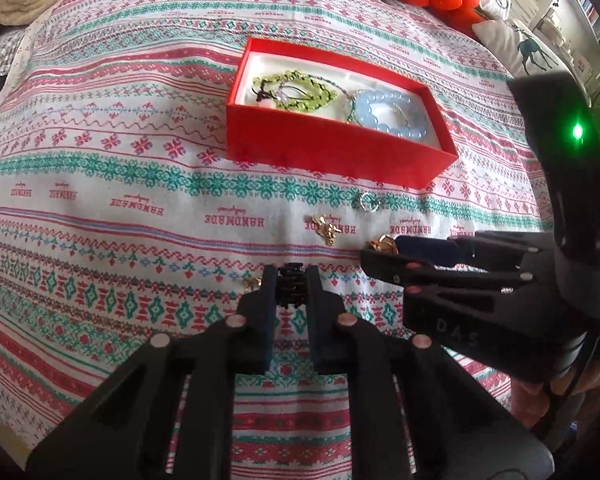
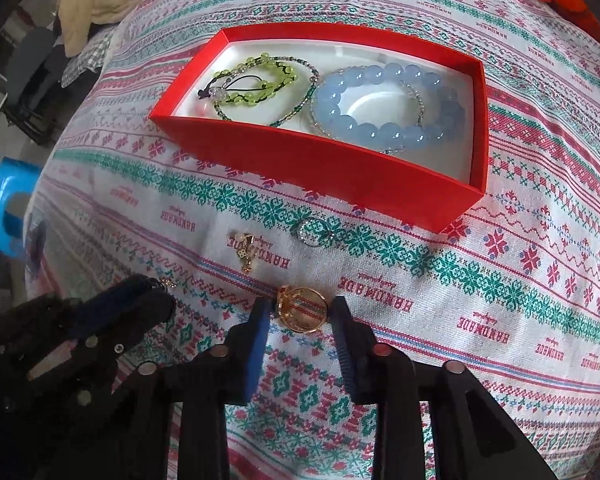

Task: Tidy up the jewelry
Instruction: 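Grasp the black bead charm with the left tool while the right tool grasps the gold ring, then lower the charm and ring into the red box and open both tools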

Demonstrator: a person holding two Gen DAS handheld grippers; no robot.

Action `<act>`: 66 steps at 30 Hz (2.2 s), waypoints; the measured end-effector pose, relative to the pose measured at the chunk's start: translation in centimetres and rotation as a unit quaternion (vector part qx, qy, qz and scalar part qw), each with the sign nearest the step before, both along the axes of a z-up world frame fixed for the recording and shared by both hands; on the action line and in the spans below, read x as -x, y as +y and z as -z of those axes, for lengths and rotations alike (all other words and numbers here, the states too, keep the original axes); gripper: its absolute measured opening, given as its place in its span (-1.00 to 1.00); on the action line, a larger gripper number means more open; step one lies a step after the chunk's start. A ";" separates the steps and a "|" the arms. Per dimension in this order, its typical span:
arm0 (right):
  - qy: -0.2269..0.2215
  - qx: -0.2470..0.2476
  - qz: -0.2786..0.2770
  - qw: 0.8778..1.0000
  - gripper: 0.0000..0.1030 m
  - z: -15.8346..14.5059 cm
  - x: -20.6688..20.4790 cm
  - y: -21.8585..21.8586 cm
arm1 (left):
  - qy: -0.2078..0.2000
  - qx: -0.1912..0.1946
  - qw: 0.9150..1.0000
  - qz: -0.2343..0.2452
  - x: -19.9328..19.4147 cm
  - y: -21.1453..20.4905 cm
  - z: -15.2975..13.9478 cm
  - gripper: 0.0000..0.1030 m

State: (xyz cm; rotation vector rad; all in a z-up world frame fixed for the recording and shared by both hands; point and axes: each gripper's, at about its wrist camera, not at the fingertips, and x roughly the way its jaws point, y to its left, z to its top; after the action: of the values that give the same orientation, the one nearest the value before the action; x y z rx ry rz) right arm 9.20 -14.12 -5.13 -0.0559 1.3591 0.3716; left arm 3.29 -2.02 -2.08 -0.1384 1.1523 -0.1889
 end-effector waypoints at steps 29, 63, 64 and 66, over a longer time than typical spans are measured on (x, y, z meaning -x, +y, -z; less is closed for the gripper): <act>-0.118 -0.099 0.107 0.982 -0.42 -9.9 -2.0 -6.5 | -0.104 0.075 0.991 -0.030 -7.0 1.5 -7.4 -0.71; -0.124 -0.036 0.126 0.984 -0.38 -6.5 -5.5 -5.6 | -0.077 0.067 0.995 0.000 -10.4 1.2 -3.4 -0.71; -0.126 -0.038 0.127 0.983 -0.37 -6.7 -5.4 -5.7 | -0.076 0.070 0.995 -0.002 -10.4 1.3 -3.5 -0.71; -0.130 -0.043 0.127 0.982 -0.35 -7.0 -5.4 -5.9 | -0.074 0.070 0.995 -0.005 -10.4 1.5 -3.6 -0.71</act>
State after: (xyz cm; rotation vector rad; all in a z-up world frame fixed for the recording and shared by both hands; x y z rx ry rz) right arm 14.57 -19.98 1.89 0.1363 1.0749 0.1979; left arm 13.70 -0.49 1.57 -0.2504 0.9912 -0.2671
